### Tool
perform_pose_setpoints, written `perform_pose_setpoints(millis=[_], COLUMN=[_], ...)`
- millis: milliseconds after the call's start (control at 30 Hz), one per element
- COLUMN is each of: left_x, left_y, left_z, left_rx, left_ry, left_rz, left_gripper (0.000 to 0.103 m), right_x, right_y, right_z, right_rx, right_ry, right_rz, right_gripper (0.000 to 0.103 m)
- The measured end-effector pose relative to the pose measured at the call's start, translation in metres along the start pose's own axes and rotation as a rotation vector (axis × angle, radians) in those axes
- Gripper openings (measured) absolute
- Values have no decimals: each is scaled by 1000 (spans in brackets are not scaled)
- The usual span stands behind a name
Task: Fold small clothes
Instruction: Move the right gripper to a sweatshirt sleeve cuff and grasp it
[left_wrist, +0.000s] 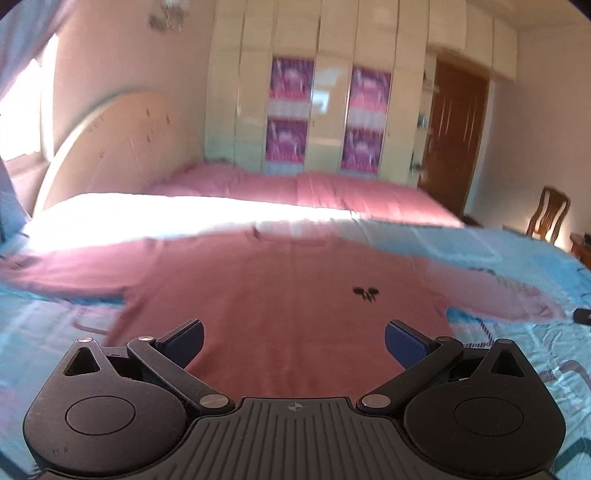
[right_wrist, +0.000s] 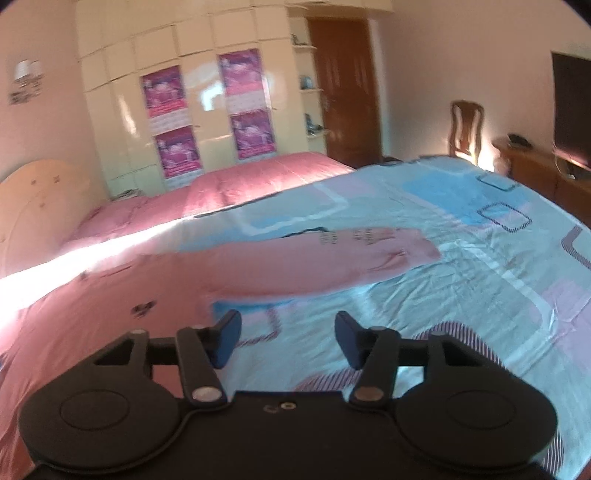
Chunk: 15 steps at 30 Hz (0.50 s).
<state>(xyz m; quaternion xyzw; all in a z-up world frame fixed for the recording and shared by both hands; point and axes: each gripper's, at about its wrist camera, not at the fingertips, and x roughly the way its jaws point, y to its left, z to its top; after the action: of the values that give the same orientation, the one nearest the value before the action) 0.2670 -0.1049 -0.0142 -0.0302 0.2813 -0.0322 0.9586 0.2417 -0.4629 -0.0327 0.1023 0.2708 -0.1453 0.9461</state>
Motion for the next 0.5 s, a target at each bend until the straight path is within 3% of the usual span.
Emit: perform_pose_setpoints(millis=[67,233,500], left_x=[26,75,128], left_y=[-16,-53,-92], left_z=[4,8,13], left_rx=[1,23,97], left_ry=[40,42,121], left_rz=[-20,37,70], left_gripper=[103,103,103], right_x=[23,74,151], right_y=[-17,-59,-127], right_z=[13,37,46], right_rx=[19,75,223], right_ry=[7,17,56], right_rz=[-20,-60,-123], right_gripper=[43,41,34])
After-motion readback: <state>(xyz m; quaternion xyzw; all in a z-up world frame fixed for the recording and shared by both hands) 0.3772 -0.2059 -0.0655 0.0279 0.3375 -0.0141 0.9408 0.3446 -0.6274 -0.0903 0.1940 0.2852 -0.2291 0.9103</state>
